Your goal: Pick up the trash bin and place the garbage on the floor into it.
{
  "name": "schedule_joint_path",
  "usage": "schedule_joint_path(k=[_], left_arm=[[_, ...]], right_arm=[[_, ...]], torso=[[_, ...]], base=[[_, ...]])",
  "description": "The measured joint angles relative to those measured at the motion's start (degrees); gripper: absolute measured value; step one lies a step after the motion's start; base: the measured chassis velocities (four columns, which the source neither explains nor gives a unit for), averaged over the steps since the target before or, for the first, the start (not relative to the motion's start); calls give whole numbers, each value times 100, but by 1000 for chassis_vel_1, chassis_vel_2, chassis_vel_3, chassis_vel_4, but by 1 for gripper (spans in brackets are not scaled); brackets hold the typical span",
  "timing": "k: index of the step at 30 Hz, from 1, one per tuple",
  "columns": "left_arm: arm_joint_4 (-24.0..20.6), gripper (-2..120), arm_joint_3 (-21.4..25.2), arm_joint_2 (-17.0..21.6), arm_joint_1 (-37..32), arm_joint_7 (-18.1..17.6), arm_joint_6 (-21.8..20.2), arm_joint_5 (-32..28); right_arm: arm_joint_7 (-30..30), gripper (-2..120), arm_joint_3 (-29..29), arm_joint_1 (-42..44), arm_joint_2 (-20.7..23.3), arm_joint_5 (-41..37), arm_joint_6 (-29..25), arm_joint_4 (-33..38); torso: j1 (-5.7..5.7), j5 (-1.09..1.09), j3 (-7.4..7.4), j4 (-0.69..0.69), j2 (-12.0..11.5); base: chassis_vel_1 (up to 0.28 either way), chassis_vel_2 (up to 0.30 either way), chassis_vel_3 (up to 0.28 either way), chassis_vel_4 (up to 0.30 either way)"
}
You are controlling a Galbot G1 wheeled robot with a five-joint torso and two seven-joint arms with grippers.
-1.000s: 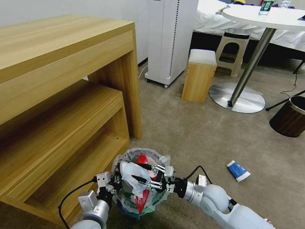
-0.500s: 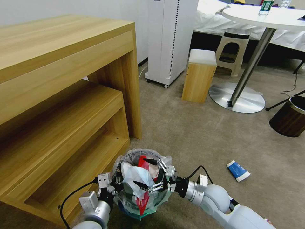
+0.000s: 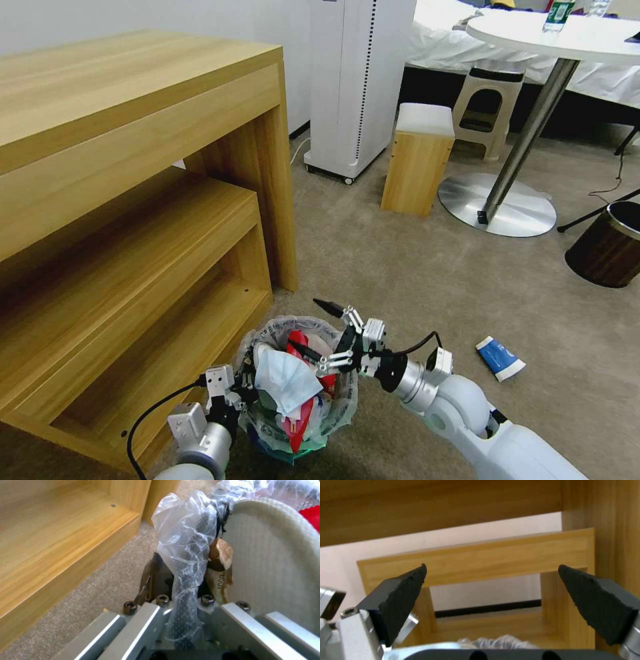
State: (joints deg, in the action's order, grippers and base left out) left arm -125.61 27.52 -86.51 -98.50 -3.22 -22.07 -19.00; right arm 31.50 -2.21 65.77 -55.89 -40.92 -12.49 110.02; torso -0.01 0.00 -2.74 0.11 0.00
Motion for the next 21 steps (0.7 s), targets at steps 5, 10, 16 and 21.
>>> schedule_joint_path(k=[5,10,16,21], left_arm=[[0,1,45,12,-9,29,11,-24],[-11,1,119,40,-8,81,29,-66],[-15,1,182,62,-1,128,26,-90],[-16,1,216,78,10,142,26,-107]], right_arm=[[-112,100,-201,38,-86,-115,-10,8],[-262,100,-552,65,-122,-330,-86,-54],[-598,98,-999,120,-86,-504,-185,-181],[-962,98,-1246,144,1,-503,-199,-283]], torso=[[0,0,0,0,0],[0,0,0,0,0],[0,0,0,0,0],[0,0,0,0,0]], base=[[0,0,0,0],[0,0,0,0],[0,0,0,0],[0,0,0,0]])
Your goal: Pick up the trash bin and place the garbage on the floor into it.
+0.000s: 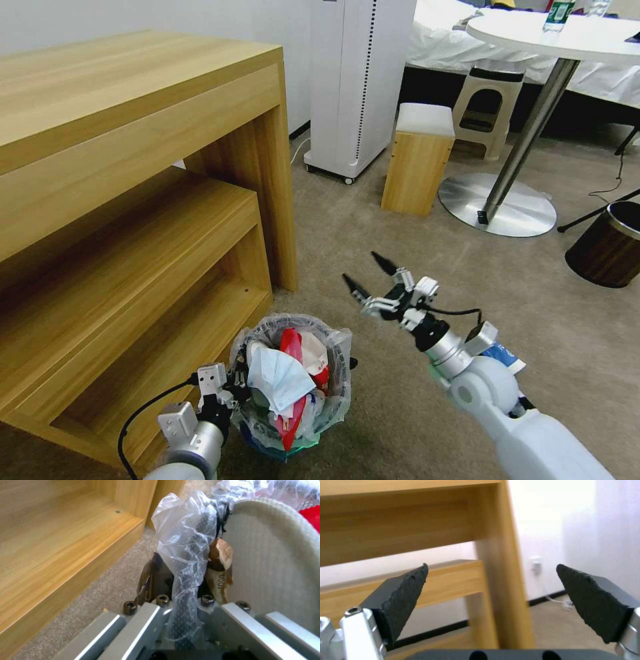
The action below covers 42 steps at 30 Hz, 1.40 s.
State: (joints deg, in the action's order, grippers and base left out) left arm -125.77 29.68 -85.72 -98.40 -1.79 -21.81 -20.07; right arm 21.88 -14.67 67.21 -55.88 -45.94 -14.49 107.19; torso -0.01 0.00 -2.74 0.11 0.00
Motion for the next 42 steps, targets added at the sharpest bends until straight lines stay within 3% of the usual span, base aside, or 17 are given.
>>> schedule_joint_path(k=[7,28,42], left_arm=[[-15,1,90,61,2,37,0,-58],[-40,1,163,124,-7,46,7,-98],[-58,1,168,124,-23,56,13,-118]], right_arm=[[-659,97,-346,35,84,335,104,-235],[-1298,95,-757,396,-142,1126,318,-491],[-1316,97,-757,459,-194,1212,242,-568]], torso=[[0,0,0,0,0],[0,0,0,0,0],[0,0,0,0,0]], base=[[0,0,0,0],[-5,-4,-6,-6],[-62,-52,-55,-58]])
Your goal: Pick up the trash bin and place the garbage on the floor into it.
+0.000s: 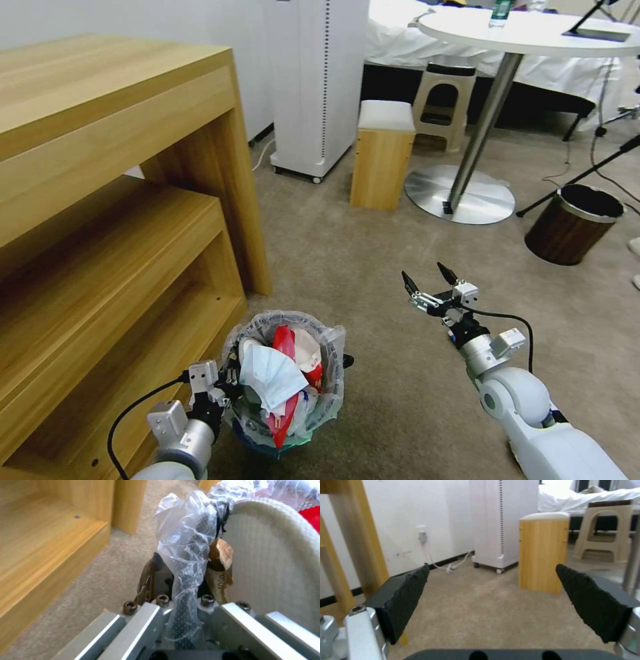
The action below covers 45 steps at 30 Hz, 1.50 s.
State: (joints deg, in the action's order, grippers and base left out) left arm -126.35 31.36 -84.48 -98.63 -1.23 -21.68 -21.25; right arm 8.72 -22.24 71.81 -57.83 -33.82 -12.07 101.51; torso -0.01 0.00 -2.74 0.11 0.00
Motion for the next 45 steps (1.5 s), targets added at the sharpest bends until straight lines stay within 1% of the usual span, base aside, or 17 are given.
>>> schedule_joint_path(k=[38,45], left_arm=[[66,1,23,-38,42,-14,42,-18],[77,1,29,-40,42,-12,79,-14]], right_arm=[[-23,97,219,-113,-114,17,-120,-158],[-10,99,237,-113,-140,-27,-161,-169]], torso=[[0,0,0,0,0],[0,0,0,1,0]], base=[[-67,-67,-61,-65],[-65,-61,-54,-58]])
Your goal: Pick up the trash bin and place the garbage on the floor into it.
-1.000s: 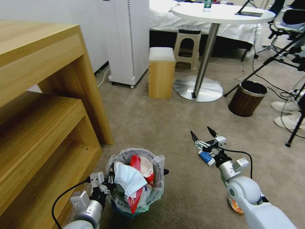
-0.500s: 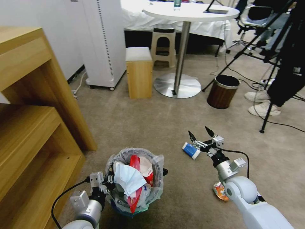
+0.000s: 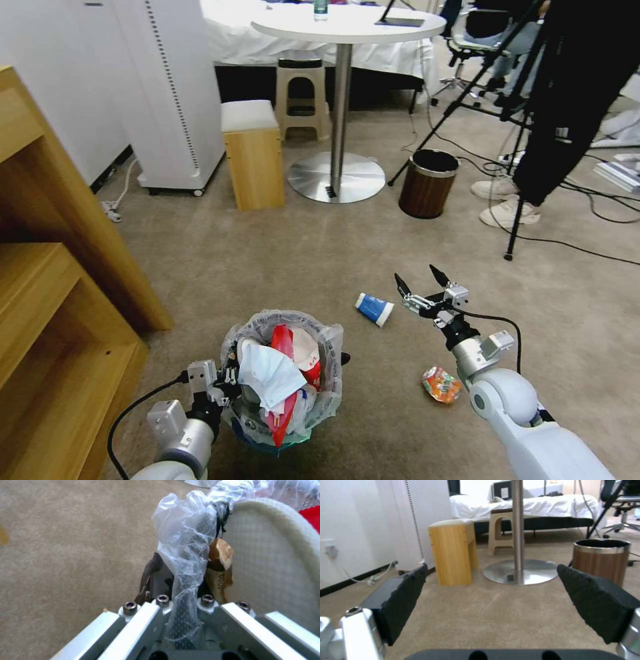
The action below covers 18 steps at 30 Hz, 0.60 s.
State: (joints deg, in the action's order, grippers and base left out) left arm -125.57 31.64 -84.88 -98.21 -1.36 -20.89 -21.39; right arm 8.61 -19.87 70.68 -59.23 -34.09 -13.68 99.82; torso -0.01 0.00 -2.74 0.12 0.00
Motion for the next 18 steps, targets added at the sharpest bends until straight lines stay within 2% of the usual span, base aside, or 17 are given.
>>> schedule_joint_path(k=[18], left_arm=[[-39,1,103,7,17,-78,69,-130]], right_arm=[[-96,100,12,10,-101,178,-217,-117]], torso=[[0,0,0,-1,0]], base=[[-3,-3,-2,-3]])
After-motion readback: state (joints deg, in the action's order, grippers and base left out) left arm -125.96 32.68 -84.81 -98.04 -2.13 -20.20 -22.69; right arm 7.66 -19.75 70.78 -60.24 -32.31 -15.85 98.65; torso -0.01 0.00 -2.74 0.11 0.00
